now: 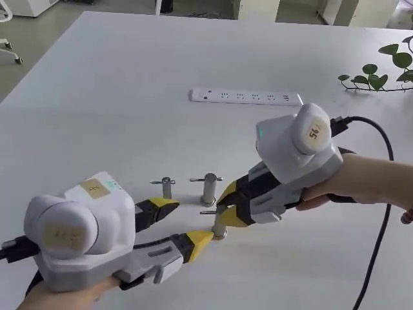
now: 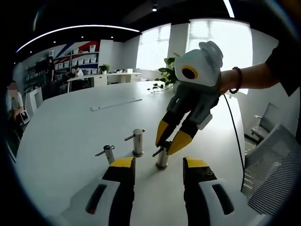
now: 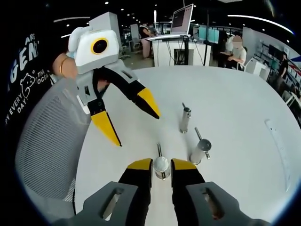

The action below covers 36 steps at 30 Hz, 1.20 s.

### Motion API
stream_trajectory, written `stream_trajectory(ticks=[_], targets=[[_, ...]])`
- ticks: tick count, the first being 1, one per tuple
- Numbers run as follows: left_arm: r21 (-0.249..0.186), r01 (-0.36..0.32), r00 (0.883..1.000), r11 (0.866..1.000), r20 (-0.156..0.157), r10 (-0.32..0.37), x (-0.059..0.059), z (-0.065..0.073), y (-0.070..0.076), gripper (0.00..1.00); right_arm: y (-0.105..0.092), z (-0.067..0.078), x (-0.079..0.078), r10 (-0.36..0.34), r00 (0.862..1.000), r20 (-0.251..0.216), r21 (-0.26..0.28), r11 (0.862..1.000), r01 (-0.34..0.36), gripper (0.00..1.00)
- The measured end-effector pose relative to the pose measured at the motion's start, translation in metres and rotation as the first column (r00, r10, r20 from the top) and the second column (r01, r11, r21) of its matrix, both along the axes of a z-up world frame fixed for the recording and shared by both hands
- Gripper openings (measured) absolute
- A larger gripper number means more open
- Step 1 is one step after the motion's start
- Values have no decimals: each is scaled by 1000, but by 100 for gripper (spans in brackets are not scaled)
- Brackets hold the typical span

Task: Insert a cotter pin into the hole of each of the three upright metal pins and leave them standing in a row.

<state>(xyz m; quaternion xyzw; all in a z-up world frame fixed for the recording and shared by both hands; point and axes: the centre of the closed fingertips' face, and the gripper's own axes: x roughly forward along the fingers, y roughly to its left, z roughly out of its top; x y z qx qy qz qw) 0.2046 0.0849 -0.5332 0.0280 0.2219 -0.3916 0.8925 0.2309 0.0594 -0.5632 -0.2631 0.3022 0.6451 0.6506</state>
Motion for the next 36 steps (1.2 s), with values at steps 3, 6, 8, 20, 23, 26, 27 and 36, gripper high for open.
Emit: stream_trajectory(ticks=[3,6,8,20,23,26,27,36], targets=[[5,-7,1000,1000,1,7,-3,1,3,40,-1,-2,-1,6,1000,3,-5,1000,-6,10],[6,-10,1000,1000,-4,10,-7,1,4,40,0,-2,0,8,1000,11,-2,1000,-8,9],[11,-10,1000,1000,0,10,-9,2,4,40,-1,-1,0,10,1000,14,0,1000,-10,9],[11,-34,999,999,0,34,-14,4,10,43,-2,0,2,-26,999,-19,6,1000,26,8],[10,-39,999,999,3,39,-15,5,12,43,-3,0,1,-21,1000,-18,9,1000,21,8],[19,-44,999,999,6,44,-15,5,15,44,-4,0,2,-17,1000,-13,11,1000,17,8],[22,-46,999,999,7,45,-16,5,16,45,-5,0,2,-17,1000,-10,11,1000,17,8],[30,-75,997,997,4,75,-12,5,26,52,-15,2,13,-29,1000,8,8,1000,29,8]])
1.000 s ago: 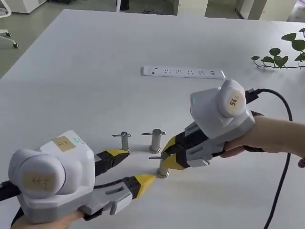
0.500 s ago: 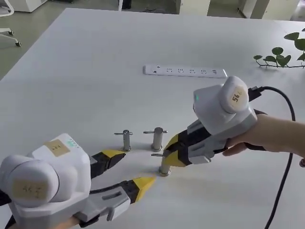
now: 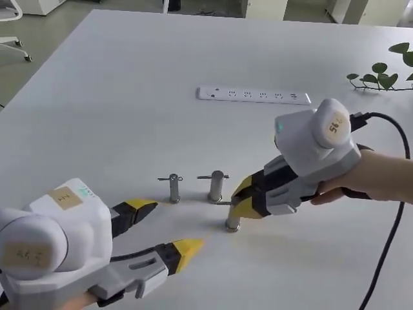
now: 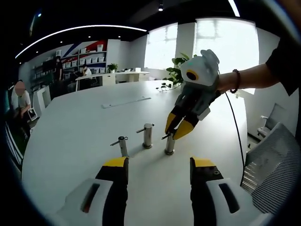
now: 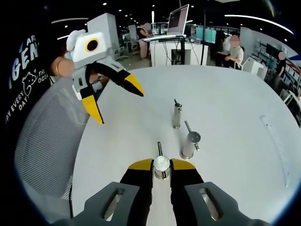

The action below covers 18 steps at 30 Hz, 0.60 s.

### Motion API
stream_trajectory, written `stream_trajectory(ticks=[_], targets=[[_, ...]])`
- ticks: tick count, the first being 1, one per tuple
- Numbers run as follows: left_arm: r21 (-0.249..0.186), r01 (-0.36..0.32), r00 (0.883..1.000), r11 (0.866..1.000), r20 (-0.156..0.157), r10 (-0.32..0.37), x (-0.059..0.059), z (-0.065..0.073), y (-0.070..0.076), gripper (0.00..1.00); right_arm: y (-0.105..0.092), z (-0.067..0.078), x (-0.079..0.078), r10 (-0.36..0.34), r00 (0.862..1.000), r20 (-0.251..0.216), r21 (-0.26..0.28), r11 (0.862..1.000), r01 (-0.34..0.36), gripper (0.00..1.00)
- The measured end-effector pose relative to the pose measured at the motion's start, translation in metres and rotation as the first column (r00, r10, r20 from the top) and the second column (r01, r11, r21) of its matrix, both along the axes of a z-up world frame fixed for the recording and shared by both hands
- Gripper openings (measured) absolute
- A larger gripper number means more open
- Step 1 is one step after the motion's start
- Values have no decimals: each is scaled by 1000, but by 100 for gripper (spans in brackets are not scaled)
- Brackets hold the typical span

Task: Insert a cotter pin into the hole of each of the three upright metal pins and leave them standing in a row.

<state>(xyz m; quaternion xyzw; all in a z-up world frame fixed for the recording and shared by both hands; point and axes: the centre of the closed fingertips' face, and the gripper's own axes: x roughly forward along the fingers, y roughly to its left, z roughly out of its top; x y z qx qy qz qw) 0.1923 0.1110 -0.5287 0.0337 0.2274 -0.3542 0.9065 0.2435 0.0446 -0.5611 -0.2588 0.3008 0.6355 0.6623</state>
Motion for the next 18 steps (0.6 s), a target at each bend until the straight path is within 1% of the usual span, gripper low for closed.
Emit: stream_trajectory(ticks=[5,10,11,14,18], targets=[[-1,-7,1000,1000,5,7,2,1,1,58,-4,2,6,-16,1000,17,-2,1000,16,8],[7,-17,1000,1000,9,17,4,1,4,64,-10,0,14,-22,999,33,-14,1000,23,8],[7,-19,1000,1000,8,19,4,1,4,65,-11,1,13,-24,999,34,-15,1000,24,8],[9,-29,1000,1000,7,29,5,1,8,68,-14,2,17,-40,999,32,-12,999,40,8],[13,-40,999,999,5,40,6,0,12,70,-19,1,23,-49,998,39,-21,999,50,8]])
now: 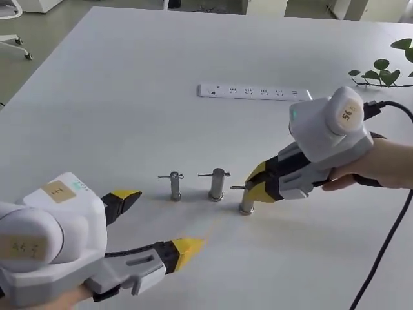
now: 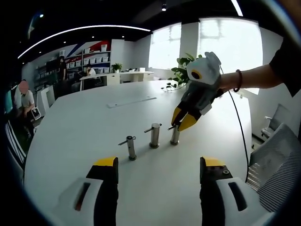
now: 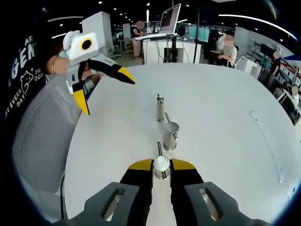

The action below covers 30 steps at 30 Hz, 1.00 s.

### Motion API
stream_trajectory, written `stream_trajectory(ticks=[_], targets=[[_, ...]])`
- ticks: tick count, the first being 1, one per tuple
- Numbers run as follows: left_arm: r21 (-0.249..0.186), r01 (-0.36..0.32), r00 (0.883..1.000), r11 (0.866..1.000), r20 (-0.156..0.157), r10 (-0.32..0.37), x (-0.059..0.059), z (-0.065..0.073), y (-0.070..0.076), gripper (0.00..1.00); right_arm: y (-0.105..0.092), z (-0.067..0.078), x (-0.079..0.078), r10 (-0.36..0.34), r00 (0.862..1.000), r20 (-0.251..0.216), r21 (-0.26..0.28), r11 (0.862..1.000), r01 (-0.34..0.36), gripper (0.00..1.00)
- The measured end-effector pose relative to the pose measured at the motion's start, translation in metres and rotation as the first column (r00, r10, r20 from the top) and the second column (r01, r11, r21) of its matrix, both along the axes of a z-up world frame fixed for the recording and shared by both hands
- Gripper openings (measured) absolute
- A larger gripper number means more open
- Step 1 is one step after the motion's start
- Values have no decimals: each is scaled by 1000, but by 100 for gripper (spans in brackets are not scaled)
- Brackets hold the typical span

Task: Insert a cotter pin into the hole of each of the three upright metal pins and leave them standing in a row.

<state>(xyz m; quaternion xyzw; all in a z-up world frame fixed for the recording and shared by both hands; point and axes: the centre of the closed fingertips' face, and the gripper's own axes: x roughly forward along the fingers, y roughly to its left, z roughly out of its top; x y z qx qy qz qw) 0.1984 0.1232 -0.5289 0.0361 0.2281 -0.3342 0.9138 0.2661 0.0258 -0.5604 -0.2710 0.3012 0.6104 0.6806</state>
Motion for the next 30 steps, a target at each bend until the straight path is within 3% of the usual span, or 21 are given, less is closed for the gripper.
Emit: stream_trajectory(ticks=[10,30], targets=[[-7,-20,1000,1000,-1,20,1,0,6,72,-7,3,11,-23,1000,1,6,1000,23,8],[-1,-18,1000,1000,-4,18,0,1,7,72,-16,1,23,-4,1000,-9,9,1000,4,8]])
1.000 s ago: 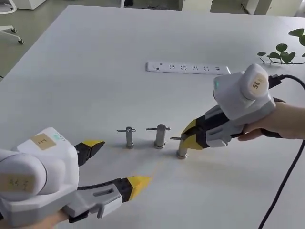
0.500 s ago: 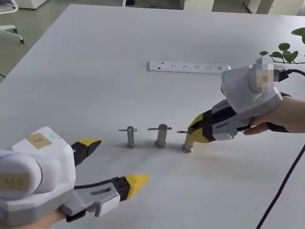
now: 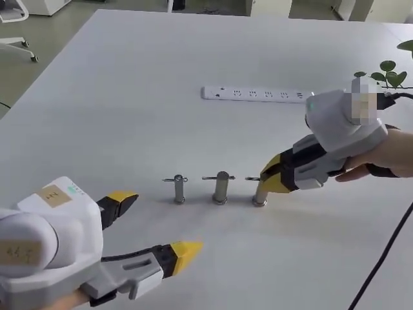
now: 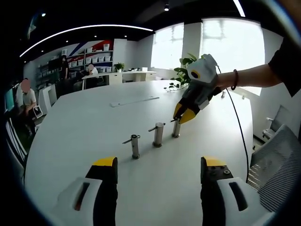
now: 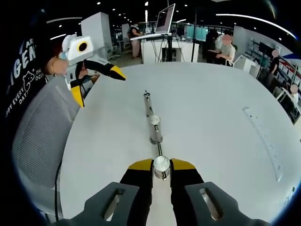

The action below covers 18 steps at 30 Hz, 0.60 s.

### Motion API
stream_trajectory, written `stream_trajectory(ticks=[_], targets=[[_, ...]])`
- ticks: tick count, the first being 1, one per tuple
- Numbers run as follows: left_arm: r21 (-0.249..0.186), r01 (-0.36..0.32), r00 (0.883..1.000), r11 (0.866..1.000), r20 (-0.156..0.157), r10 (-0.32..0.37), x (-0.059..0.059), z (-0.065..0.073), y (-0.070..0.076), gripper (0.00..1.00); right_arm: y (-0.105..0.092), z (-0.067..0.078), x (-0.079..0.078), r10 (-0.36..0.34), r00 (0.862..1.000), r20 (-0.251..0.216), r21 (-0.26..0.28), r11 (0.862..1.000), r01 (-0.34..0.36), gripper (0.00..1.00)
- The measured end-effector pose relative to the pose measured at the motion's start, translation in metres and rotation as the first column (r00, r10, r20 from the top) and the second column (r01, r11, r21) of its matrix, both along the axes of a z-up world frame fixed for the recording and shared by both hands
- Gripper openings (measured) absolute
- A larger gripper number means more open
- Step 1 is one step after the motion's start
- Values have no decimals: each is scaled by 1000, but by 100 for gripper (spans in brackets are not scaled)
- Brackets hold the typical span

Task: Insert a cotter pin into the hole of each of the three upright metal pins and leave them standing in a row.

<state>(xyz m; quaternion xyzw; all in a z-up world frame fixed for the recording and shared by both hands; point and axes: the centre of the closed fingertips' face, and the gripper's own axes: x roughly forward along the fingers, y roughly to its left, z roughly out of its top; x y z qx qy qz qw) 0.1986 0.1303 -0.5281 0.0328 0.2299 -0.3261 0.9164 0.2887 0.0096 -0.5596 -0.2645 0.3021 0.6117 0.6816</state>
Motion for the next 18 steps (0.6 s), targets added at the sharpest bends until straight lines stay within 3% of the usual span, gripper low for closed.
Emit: stream_trajectory(ticks=[6,9,18], targets=[[1,1,1000,1000,4,-1,0,2,1,72,0,-1,2,8,1000,1,3,1000,-8,8],[7,2,1000,1000,2,-2,0,2,1,72,0,-1,0,6,999,-33,9,1000,-6,9],[8,4,1000,1000,-1,-4,-1,1,0,71,1,-1,0,1,1000,-28,17,1000,-1,9]])
